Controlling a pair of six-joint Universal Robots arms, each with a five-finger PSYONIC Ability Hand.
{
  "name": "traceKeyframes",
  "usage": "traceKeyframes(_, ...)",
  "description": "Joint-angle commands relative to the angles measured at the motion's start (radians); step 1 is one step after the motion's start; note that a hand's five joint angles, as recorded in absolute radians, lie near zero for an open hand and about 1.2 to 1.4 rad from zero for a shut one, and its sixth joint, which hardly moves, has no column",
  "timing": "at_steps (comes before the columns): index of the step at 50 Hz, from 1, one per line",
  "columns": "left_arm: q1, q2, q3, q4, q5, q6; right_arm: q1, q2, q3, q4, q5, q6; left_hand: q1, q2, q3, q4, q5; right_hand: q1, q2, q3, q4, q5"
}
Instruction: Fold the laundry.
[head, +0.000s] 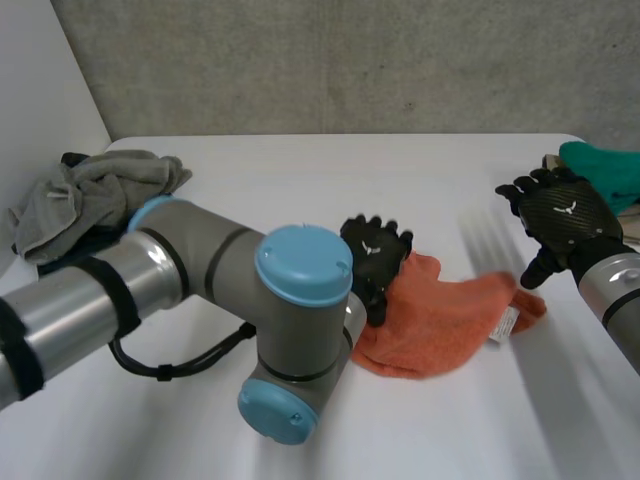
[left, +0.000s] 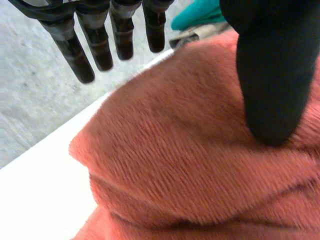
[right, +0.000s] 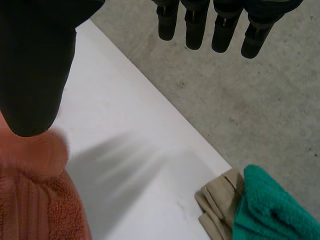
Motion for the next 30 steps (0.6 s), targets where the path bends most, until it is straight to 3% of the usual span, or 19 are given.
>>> traceKeyframes(1,0.075,0.218,-0.094,0.011,-0.005,-0.001,-0.006,-0.002,-0.053,0.108,-0.001,0.074,-0.023,-0.044,-0.043,-0.034,-0.039,-0.052,-0.039,-0.034,-0.033,-0.042)
traceKeyframes(6,0.134,0.31,-0.174,0.008,0.004,0.008,-0.003,-0.004,-0.103,0.245,-0.017,0.074,-0.012,-0.032,-0.031,-0.022,-0.027,-0.052,-0.039,-0.034,-0.033,-0.042)
traceKeyframes(15,0.128,0.336,-0.335,0.007,0.007,0.007,-0.031,0.033,-0.221,0.501,-0.046,-0.004,0.038,0.018,0.019,0.028,0.022,-0.052,-0.039,-0.034,-0.033,-0.042)
traceKeyframes(23,0.022,0.324,-0.386,0.059,0.076,0.008,-0.118,0.119,-0.263,0.546,-0.049,-0.258,0.079,0.059,0.06,0.069,0.064,-0.052,-0.039,-0.034,-0.033,-0.042)
traceKeyframes(30,-0.047,0.221,-0.321,0.175,0.075,0.034,-0.12,0.197,-0.257,0.508,-0.076,-0.237,0.085,0.065,0.066,0.075,0.069,-0.052,-0.039,-0.034,-0.033,-0.042)
